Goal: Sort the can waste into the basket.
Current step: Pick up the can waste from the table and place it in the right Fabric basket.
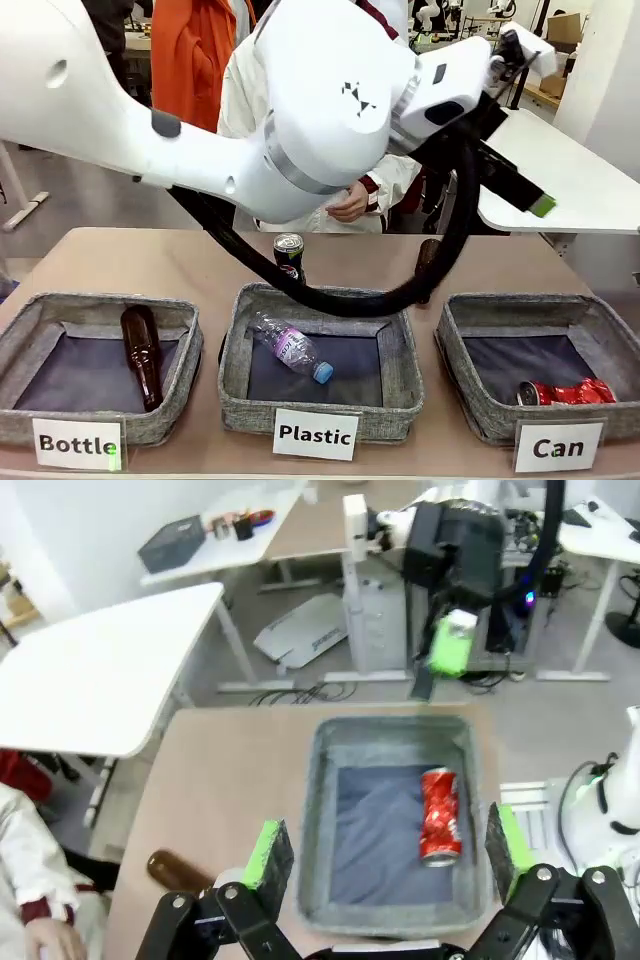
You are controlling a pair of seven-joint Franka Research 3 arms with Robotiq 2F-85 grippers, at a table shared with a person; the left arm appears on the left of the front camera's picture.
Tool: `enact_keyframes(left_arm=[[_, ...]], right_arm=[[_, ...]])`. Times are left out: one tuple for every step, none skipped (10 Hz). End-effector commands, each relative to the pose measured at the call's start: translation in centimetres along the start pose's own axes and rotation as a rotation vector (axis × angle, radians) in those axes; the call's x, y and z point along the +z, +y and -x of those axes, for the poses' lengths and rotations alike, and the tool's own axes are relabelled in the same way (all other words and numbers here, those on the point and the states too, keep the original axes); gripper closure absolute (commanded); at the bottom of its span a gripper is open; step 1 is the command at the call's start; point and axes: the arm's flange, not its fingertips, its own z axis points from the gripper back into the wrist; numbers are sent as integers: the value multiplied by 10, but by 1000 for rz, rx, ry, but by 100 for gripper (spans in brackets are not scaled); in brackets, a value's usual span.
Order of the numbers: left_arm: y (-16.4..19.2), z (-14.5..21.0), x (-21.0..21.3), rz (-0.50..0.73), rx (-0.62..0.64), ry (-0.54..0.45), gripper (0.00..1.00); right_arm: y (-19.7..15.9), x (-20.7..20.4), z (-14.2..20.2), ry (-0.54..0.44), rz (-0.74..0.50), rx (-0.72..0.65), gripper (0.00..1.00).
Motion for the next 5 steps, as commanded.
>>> enact_keyframes(left_arm=[[-25, -3, -46, 96, -104, -59, 0], [-34, -7, -71, 128, -131, -4, 0], [-37, -10, -83, 122, -162, 38, 0], [-34, -11, -87, 135, -157, 44, 0], [-35, -11, -91, 122, -152, 44, 0]], right_arm=[[-8, 22, 1, -49, -14, -52, 0], [-16, 41, 10, -107, -23, -70, 0], [-26, 68, 25, -158, -18, -81, 0], [-33, 85, 35, -175, -42, -87, 0], [-43, 106, 50, -207, -26, -108, 0]])
